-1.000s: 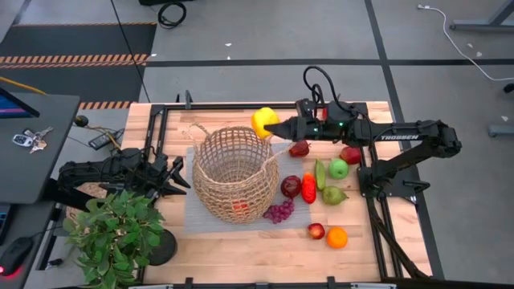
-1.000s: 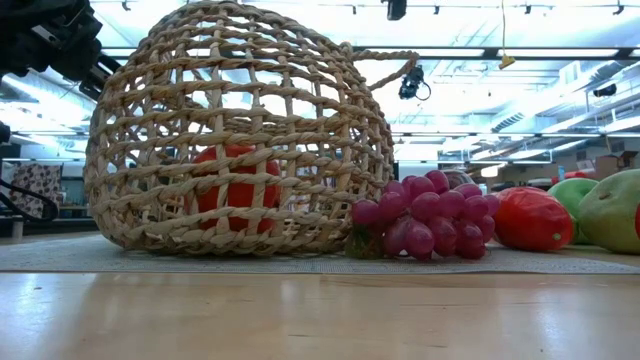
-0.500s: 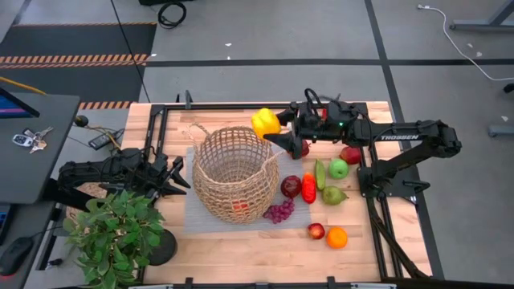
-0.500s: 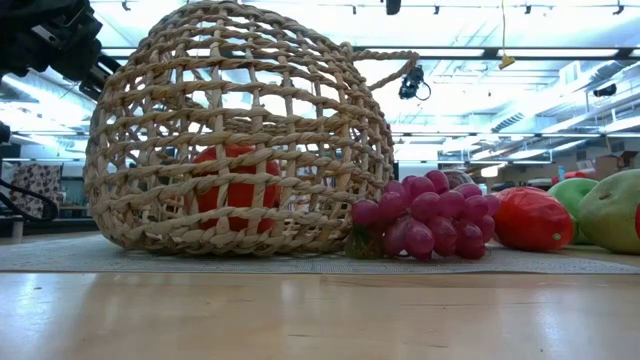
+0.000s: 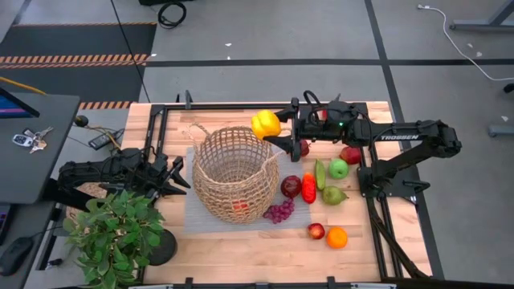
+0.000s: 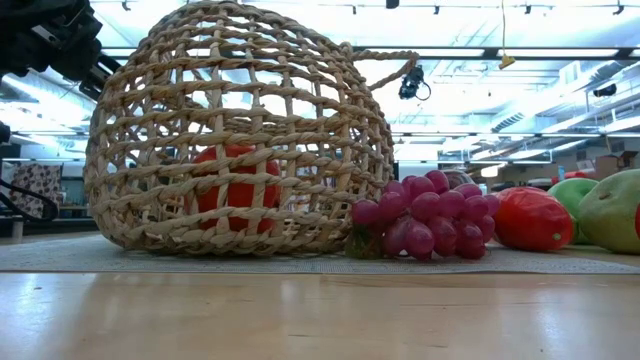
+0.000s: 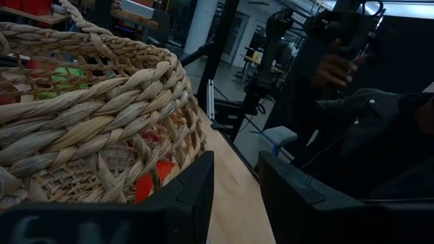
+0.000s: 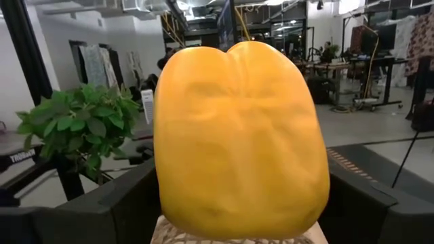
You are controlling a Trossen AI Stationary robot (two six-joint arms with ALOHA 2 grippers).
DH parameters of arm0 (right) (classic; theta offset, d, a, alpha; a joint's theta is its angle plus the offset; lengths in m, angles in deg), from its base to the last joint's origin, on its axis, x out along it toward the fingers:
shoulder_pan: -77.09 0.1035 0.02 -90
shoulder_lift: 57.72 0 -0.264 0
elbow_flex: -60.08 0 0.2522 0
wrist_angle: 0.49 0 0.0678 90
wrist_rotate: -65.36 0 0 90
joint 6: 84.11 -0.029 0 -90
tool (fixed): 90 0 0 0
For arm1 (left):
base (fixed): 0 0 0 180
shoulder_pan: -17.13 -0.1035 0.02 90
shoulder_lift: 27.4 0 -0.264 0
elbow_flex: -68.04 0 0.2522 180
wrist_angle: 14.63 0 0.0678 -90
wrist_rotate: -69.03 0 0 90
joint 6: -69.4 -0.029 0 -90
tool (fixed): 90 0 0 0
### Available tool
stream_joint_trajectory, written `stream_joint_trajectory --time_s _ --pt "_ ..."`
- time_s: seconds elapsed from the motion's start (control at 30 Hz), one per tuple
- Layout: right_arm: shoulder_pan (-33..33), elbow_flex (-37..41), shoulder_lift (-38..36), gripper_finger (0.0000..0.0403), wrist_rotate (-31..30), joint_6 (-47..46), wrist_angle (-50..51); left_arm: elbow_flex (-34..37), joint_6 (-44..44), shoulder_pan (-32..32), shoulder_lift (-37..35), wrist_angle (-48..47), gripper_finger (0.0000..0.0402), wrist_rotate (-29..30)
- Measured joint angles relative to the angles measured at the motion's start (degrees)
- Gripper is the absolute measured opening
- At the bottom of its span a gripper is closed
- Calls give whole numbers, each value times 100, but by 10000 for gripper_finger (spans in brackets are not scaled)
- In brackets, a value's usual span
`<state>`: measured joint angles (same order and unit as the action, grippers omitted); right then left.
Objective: Build produce basket
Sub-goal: Put the bell pepper into the brown basket
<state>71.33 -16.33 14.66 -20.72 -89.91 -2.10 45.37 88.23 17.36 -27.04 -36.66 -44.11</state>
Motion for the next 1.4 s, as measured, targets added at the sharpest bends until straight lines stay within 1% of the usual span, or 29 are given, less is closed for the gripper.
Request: stream_joint_trajectory --time_s 0.3,0.43,0.57,0.73,0.8,0.87,1.23,1.4 --pt "0 0 0 329 11 -320 -33 -1 -1 2 0 0 121 0" --pt "0 0 1 329 5 -105 1 -1 -1 2 0 0 121 0" --pt "0 0 16 329 5 128 271 0 1 2 0 0 121 0" --pt "0 0 242 329 9 256 451 -1 1 0 -2 0 121 0" --pt "0 -1 421 329 -75 378 439 -2 -1 1 -2 9 121 0" --pt "0 -151 670 329 -317 551 535 0 1 0 0 11 121 0" --pt "-3 -1755 2277 329 -1243 1726 1661 -2 3 2 0 30 121 0" --pt "-2 -2213 2879 329 -1597 2431 1701 -2 -1 2 -2 37 121 0"
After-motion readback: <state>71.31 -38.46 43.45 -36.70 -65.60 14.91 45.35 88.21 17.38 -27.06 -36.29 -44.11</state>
